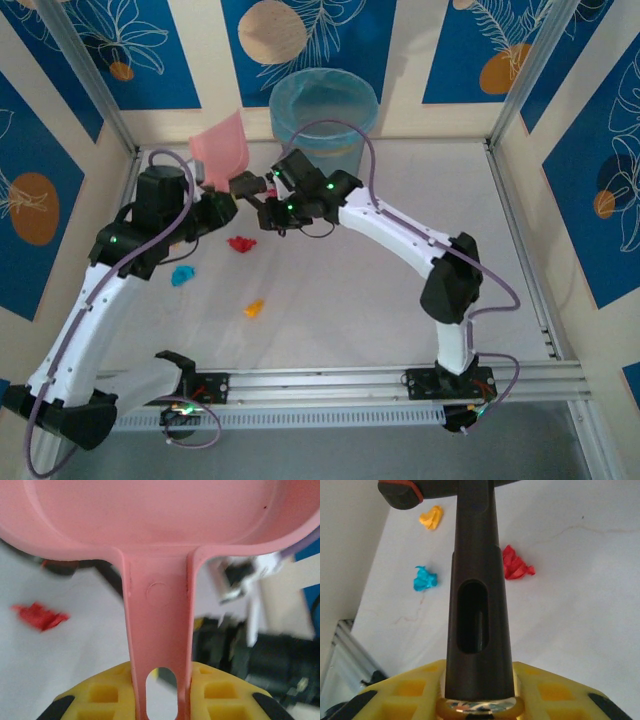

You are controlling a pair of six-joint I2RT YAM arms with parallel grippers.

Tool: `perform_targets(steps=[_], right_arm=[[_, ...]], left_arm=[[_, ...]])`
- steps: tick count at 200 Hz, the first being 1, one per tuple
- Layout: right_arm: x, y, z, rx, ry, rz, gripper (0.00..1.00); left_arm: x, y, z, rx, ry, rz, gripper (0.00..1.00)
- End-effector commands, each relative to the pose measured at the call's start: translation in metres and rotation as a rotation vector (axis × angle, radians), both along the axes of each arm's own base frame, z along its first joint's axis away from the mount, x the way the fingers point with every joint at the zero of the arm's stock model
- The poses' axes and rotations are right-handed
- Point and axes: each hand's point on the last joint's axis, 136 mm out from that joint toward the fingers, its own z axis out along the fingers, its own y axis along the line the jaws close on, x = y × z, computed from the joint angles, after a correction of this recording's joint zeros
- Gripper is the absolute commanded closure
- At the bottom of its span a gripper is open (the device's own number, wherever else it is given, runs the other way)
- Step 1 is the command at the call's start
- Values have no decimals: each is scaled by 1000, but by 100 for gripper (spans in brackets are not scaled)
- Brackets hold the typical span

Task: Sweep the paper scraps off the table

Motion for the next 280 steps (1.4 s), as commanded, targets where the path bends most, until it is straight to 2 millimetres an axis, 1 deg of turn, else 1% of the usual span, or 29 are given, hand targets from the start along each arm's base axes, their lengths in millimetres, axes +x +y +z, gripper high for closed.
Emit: perform_targets(steps=[1, 10, 26, 45, 69, 96, 140, 175, 205, 234, 262, 280], right_arm=[[26, -6, 1, -51, -76, -1, 100], [33, -7, -7, -57, -62, -9, 100], [46, -10, -14, -66, -46, -27, 100], [57, -6, -22, -71, -46, -27, 100], [66, 0, -33, -89, -18, -21, 100], [68, 2, -46, -118, 11, -17, 100], [61, -7, -68, -162, 75, -26, 100], [53, -13, -73, -167, 111, -41, 100], [44, -22, -83, -189, 141, -49, 100], [39, -30, -85, -185, 162, -70, 100], [24, -36, -88, -180, 207, -76, 100], [7, -44, -90, -186, 239, -79, 100]], left_arm=[[-23, 30, -19, 119, 41, 52, 100], [-29, 36, -25, 143, 53, 62, 100], [-37, 44, -30, 184, 62, 71, 100], [-40, 49, -32, 217, 72, 69, 100], [-39, 50, -33, 240, 75, 61, 100], [-39, 51, -38, 260, 91, 51, 100], [-43, 48, -45, 250, 103, 37, 100], [-43, 45, -46, 238, 105, 25, 100], [-42, 41, -48, 220, 111, 11, 100], [-41, 37, -50, 206, 118, 1, 100], [-41, 36, -50, 202, 113, -5, 100], [-41, 37, -51, 206, 110, -6, 100]])
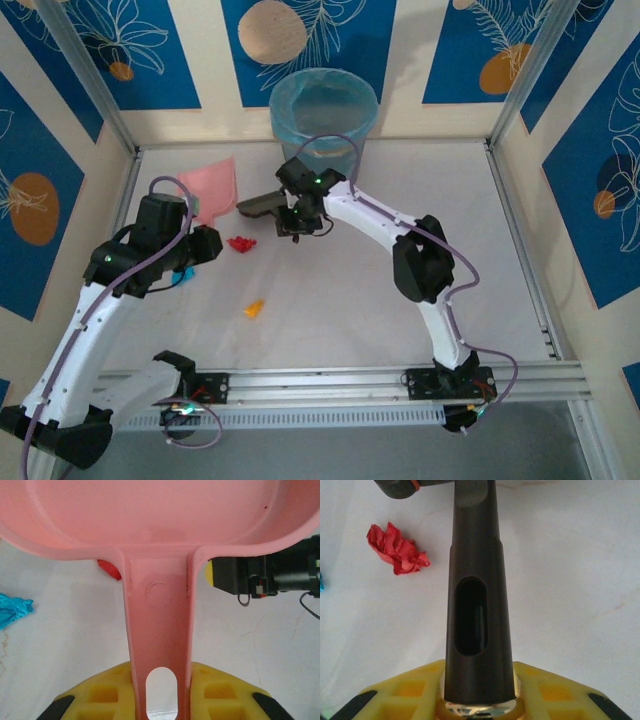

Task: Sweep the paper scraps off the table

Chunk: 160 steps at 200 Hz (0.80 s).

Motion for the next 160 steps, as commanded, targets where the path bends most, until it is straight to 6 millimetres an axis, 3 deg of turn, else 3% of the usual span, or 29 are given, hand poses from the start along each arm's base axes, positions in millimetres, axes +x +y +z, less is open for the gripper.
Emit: perform_targets(steps=[1, 65, 116, 160], right_arm=[[-24, -8, 14, 35, 57, -20, 100], [-82, -41, 20, 36, 146, -93, 100], [-127, -100, 19, 21, 171, -263, 100], [-145, -156, 7, 56, 262, -568, 100]], left_arm=[[1, 0, 3, -10, -22, -9, 100], [2, -6, -3, -37, -26, -27, 100], [8, -24, -16, -75, 7, -87, 100], [27, -57, -16, -124, 23, -168, 100]])
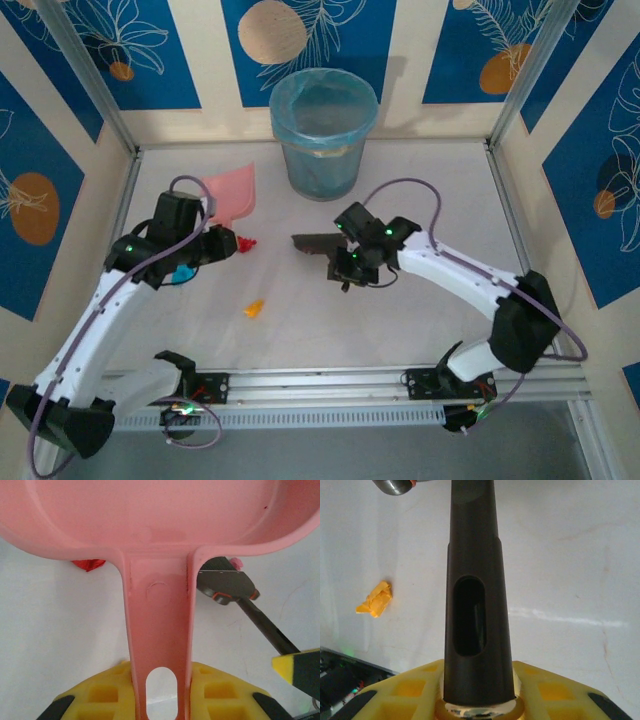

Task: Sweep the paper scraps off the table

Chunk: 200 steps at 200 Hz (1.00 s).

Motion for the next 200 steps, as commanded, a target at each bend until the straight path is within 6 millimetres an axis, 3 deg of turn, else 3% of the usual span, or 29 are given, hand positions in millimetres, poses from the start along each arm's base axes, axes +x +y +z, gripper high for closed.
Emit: perform_targets(steps=[1, 43, 75, 142, 184, 200], right_arm=[[-8, -31, -8, 6, 96, -238, 100], [-17, -80, -9, 68, 159, -521, 100], [-17, -101, 6, 102, 131, -614, 100], [1, -103, 58, 170, 44, -585, 100], [13, -105, 92, 219, -31, -601, 100], [15, -114, 102, 185, -74, -607, 100]], left_arm=[[12, -25, 12, -58, -36, -73, 100], [22, -64, 7, -131, -14, -186, 98], [25, -88, -13, -120, 44, -281, 99], [11, -136, -62, -16, 126, -473, 100], [-1, -156, -85, 37, 175, -572, 100], [-6, -162, -92, 66, 186, -616, 100]])
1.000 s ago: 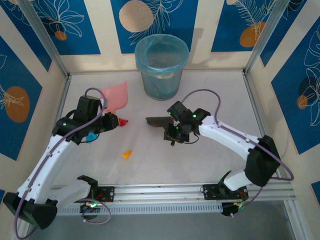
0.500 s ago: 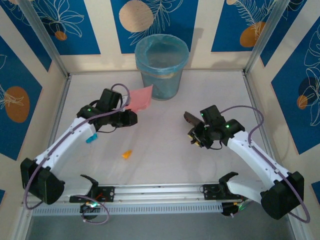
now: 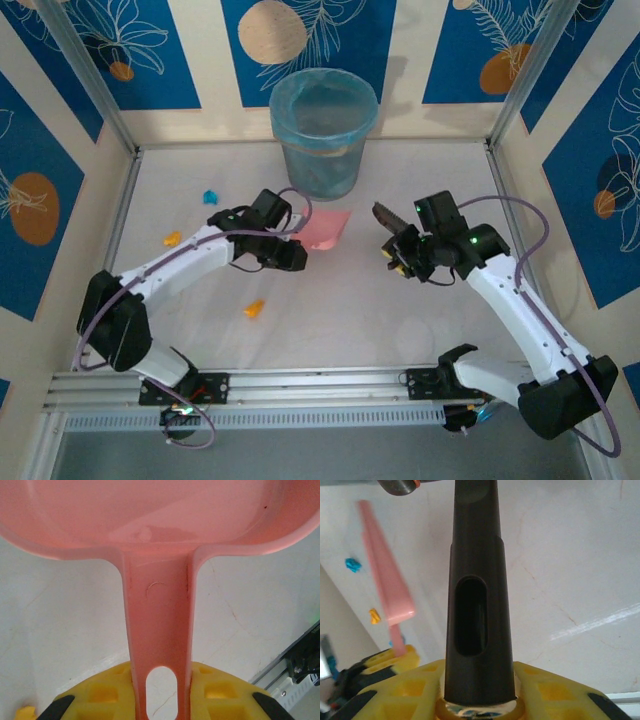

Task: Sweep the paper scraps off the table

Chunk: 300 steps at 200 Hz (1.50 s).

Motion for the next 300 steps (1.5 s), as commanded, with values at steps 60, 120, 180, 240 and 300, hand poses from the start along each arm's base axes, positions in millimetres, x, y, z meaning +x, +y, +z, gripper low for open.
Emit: perform_targets(steps=[60, 120, 180, 240, 300], right_arm=[[-9, -72, 9, -125, 86, -137, 100], [-17, -82, -18, -41, 188, -206, 100], [-16, -73, -29, 19, 221, -182, 100], [-3, -51, -35, 126, 236, -127, 100], [-5, -20, -37, 208, 281, -54, 100]], left_arm=[[-26, -40, -24, 126, -9, -309, 100], [-46, -63, -54, 165, 68, -425, 100], [-49, -71, -79, 324, 15, -548, 100], [-57, -79, -103, 417, 9, -607, 100], [-53, -77, -114, 447, 4, -598, 100]])
